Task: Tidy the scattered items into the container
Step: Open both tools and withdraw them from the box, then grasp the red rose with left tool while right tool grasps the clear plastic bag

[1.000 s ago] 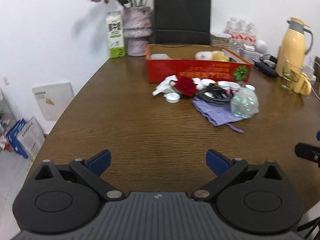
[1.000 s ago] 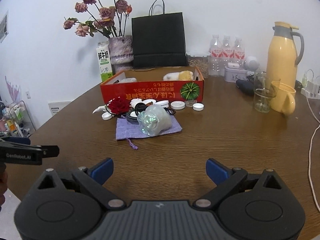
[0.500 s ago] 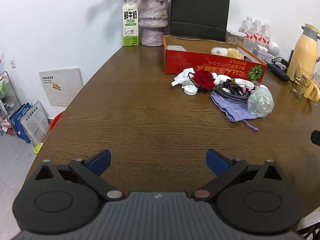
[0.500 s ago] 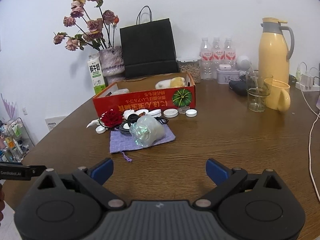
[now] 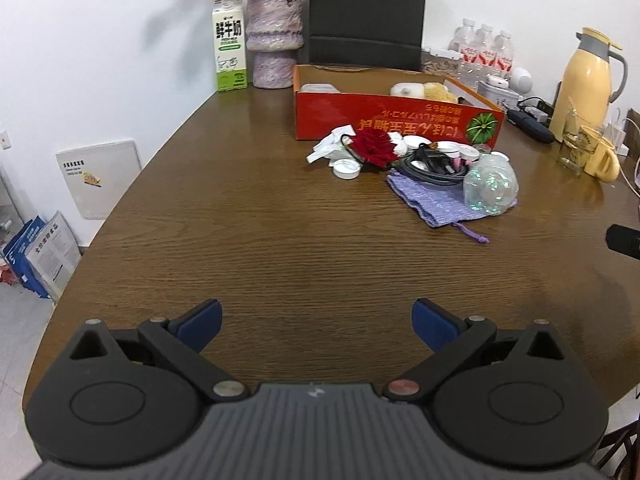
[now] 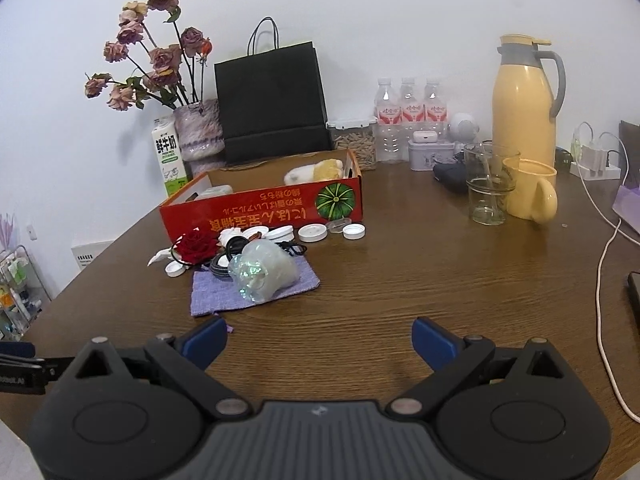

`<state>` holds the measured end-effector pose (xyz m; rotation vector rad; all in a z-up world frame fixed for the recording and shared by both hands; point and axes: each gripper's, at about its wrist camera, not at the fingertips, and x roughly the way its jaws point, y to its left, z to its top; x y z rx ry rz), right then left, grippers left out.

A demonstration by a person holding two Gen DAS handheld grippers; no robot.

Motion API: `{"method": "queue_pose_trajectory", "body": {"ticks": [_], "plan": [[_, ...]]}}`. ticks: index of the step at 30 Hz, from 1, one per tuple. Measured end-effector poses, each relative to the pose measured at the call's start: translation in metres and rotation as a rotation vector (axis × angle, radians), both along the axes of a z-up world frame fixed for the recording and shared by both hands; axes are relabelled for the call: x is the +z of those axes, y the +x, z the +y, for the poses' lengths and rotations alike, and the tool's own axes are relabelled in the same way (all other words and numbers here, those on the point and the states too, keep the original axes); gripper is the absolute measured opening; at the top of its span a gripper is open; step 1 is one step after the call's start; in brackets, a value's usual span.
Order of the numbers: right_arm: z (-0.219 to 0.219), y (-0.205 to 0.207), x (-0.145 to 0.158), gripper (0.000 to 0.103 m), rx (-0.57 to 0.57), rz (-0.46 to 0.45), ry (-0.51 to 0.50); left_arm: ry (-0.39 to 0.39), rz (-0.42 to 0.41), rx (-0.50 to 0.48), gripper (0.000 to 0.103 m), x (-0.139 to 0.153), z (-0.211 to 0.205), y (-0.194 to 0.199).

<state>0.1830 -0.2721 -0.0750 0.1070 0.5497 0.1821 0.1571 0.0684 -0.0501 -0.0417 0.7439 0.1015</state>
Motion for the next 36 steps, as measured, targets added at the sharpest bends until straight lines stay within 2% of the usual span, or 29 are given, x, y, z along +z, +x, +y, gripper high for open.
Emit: {"method": "queue_pose_trajectory", "body": {"ticks": [6,12,16,20,24,27,32,36], "plan": [[0.004,-0.003,0.0,0.099,0.022,0.007,-0.022,-0.022,0.004,0.006,0.103,-0.002,0.002,0.004],[0.01,0.003,-0.005,0.099,0.037,0.026,0.004,-0.016,0.034,-0.022,0.103,-0.014,-0.01,0.011],[0.018,0.004,-0.009,0.099,0.06,0.029,-0.005,-0.027,0.052,0.0,0.103,-0.02,-0.006,0.014],[0.014,0.002,-0.013,0.099,0.04,0.04,0.0,-0.055,0.07,0.001,0.103,-0.022,-0.004,0.019],[0.003,-0.003,-0.012,0.099,0.003,0.03,0.007,-0.051,0.067,-0.024,0.103,-0.021,-0.011,0.019],[0.0,-0.002,-0.009,0.099,-0.001,0.006,0.005,-0.054,0.053,-0.047,0.103,-0.017,-0.017,0.016],[0.012,0.006,-0.01,0.094,0.06,-0.017,-0.015,-0.034,-0.002,-0.074,0.103,-0.007,-0.031,0.015],[0.027,0.033,-0.015,0.088,0.13,-0.014,-0.007,0.007,-0.065,-0.083,0.103,-0.004,-0.038,0.031]]}}
